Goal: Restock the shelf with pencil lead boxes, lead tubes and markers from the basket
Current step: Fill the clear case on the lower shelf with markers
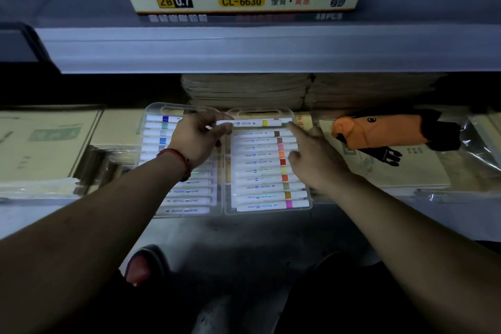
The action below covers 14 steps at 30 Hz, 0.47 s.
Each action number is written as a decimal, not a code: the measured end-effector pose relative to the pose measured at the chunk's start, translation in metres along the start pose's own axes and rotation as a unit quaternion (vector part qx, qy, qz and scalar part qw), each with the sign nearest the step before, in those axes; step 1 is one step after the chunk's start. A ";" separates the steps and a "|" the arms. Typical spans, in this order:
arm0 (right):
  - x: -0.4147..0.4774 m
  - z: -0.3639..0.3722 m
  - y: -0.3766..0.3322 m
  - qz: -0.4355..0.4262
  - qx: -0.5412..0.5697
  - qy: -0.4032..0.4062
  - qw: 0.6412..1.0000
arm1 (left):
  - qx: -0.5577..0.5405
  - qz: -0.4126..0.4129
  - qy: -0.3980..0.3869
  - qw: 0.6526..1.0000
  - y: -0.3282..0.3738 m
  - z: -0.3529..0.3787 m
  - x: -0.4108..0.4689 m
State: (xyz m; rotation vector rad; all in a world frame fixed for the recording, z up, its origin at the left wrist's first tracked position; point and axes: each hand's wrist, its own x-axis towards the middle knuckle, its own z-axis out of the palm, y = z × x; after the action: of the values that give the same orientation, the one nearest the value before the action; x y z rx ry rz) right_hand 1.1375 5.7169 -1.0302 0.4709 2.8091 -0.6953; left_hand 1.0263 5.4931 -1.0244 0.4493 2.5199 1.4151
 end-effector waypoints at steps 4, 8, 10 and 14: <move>-0.001 0.001 -0.002 -0.003 -0.004 -0.005 1.000 | -0.026 -0.051 0.022 0.998 -0.007 0.002 0.000; -0.003 0.002 -0.003 0.011 -0.025 -0.018 0.999 | -0.019 -0.074 0.010 0.997 -0.008 0.016 0.007; -0.004 0.001 -0.003 0.014 -0.032 -0.021 0.999 | -0.014 -0.080 0.004 0.997 -0.004 0.023 0.010; -0.002 0.000 -0.003 0.018 -0.029 -0.019 0.999 | 0.002 -0.078 0.002 0.997 -0.001 0.035 0.015</move>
State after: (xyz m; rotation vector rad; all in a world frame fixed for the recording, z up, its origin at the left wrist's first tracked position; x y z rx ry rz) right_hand 1.1380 5.7144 -1.0282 0.4920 2.7685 -0.6072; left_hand 1.0239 5.5261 -1.0442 0.2433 2.5005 1.3550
